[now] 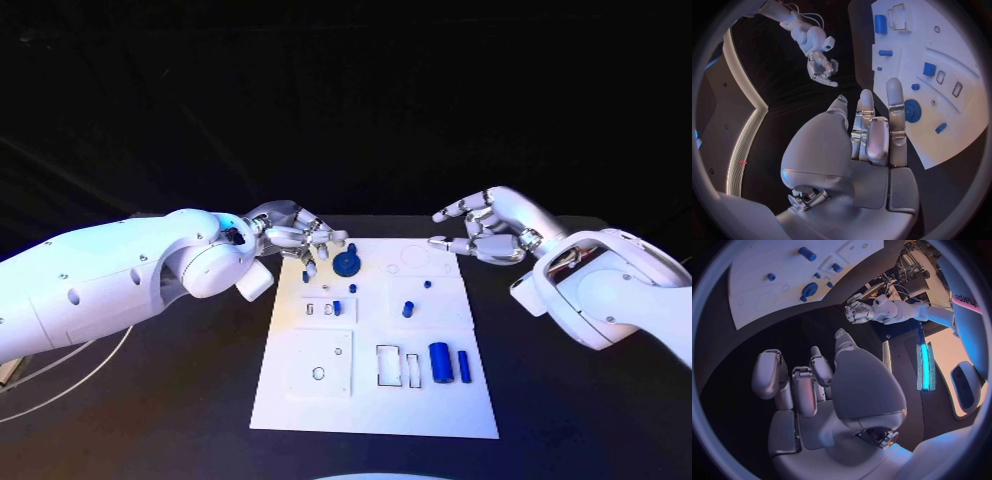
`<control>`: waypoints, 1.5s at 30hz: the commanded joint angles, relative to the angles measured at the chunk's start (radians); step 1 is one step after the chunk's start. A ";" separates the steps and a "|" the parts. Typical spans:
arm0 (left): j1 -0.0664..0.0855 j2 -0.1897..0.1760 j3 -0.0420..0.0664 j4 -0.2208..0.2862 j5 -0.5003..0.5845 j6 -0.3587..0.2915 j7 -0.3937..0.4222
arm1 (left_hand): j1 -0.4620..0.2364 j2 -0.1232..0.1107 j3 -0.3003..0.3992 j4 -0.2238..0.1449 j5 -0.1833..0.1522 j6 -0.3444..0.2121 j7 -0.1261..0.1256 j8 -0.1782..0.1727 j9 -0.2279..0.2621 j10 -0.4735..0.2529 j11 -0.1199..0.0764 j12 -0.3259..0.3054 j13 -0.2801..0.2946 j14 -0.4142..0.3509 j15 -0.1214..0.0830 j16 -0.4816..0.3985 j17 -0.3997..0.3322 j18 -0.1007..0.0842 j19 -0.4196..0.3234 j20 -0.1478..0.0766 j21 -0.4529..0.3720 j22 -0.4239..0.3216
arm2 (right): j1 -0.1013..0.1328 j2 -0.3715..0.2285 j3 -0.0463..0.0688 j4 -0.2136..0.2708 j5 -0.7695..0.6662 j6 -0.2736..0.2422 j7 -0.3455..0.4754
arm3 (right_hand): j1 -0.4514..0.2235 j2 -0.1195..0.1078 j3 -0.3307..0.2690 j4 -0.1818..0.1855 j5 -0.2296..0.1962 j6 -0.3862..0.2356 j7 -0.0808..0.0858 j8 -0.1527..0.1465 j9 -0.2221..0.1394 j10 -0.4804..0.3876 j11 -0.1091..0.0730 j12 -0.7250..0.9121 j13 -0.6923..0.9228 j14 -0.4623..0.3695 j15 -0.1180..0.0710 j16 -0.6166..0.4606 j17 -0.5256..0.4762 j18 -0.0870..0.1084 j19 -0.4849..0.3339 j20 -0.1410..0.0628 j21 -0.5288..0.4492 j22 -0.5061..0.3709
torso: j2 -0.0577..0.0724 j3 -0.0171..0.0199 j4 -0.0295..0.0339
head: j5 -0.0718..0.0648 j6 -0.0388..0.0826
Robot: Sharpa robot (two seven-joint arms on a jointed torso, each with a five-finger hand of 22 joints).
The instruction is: Assemble the parts on the task board
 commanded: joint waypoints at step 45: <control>0.050 0.248 -0.050 -0.144 -0.567 0.333 -0.521 | -0.123 0.064 -0.137 0.008 -0.002 -0.122 -0.049 0.275 0.410 0.079 -0.039 0.671 0.697 0.039 -0.041 0.069 0.086 -0.092 0.184 -0.038 0.596 0.791 | 0.018 -0.022 0.000 -0.082 0.090 -0.019 -0.024 | -0.048 0.016 -0.062 0.002 0.116 0.004 -0.007 0.032 0.000 -0.020 -0.012 -0.026 -0.037 0.060 -0.013 -0.029 0.091 0.027 -0.018 -0.010 -0.055 -0.017 | -0.003 0.0057 0.0040 | 0.008 -0.026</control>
